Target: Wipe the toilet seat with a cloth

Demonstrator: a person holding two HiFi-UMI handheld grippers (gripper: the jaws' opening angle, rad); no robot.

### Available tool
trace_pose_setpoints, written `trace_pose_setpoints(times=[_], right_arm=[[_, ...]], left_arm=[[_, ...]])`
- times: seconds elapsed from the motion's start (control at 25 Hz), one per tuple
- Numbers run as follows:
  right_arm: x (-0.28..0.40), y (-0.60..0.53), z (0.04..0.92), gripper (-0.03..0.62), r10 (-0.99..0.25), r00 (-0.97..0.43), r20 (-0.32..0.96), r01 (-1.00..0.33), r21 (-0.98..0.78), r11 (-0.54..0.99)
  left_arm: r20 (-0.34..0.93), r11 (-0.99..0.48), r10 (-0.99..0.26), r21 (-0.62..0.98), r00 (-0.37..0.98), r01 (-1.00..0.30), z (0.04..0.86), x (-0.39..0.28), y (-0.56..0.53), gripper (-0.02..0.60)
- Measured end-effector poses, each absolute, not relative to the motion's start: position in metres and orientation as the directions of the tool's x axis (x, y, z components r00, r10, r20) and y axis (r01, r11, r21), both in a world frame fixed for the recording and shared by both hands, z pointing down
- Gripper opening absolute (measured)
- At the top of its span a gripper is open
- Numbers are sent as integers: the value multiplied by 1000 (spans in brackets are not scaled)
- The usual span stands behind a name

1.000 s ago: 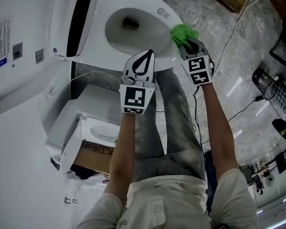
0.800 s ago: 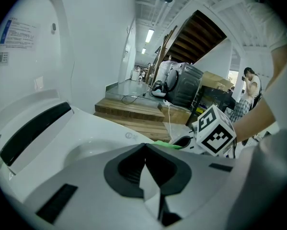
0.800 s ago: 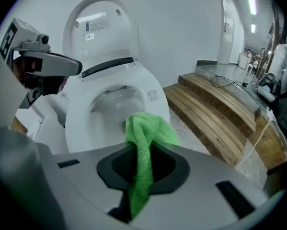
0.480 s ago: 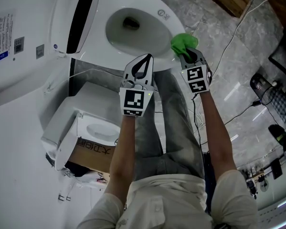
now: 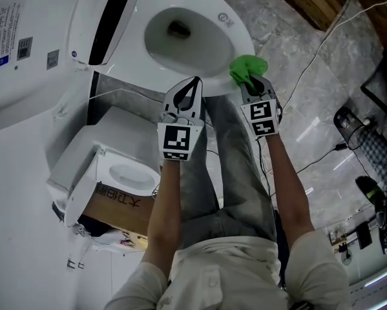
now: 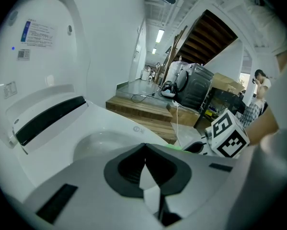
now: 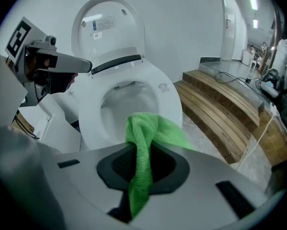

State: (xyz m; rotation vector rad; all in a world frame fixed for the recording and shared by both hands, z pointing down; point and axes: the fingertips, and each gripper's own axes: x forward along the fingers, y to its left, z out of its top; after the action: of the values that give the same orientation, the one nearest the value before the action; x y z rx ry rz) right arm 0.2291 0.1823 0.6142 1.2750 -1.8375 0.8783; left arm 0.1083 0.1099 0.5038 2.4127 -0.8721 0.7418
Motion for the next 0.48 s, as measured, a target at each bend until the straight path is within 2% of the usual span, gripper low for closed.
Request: trace_pose_setpoints(times=[0.48], right_arm=[[205, 205, 616, 43, -431, -225, 874, -959, -119, 258]], left_arm=[[621, -670, -434, 262, 653, -695, 513, 75, 125, 12]])
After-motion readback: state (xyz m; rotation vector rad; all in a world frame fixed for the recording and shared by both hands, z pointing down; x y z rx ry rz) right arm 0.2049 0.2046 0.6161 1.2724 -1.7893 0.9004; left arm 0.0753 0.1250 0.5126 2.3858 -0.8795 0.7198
